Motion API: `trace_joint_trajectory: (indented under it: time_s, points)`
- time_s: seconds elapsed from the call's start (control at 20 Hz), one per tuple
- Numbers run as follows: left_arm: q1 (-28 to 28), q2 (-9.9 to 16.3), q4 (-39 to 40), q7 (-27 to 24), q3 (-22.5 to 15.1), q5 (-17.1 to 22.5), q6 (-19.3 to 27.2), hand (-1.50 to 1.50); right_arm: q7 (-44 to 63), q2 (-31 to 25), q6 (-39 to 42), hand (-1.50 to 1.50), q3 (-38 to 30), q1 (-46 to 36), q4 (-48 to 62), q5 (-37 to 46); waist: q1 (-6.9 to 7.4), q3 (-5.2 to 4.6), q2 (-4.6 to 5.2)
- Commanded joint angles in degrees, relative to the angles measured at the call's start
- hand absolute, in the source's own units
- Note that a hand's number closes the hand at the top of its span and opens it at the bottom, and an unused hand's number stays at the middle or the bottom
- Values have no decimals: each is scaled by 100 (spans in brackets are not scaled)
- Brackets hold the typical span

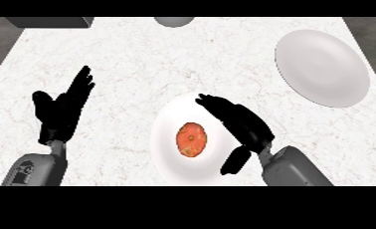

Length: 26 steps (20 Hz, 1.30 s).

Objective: Pick the squash from the plate and place it in the plate

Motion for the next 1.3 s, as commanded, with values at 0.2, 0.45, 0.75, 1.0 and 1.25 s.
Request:
trace_joint_trajectory:
  time_s: [0.2, 0.45, 0.75, 1.0, 1.25]
  points:
    - [29, 2, -250, 332, 253, 64, -262, 0, 655, 627, 649, -150, 35, -492, 505, 676, 21, 2, 2]
    - [-78, -114, 170, 14, 392, -241, -337, 0, 628, 753, 1004, -150, -31, -189, 421, 986, -6, 1, 4]
    - [33, -334, -355, 362, 400, -418, -238, 0, 435, 1144, 976, -150, -483, -557, 1059, 1482, 9, 2, 3]
    - [-74, -297, -118, 120, 604, -390, -507, 0, 280, 1478, 643, -150, -356, -606, 1706, 1971, 14, 2, 6]
    - [-7, -397, 236, -102, 659, -540, -507, 0, 618, 1485, 816, -150, 7, -866, 1850, 1735, 19, 1, 12]
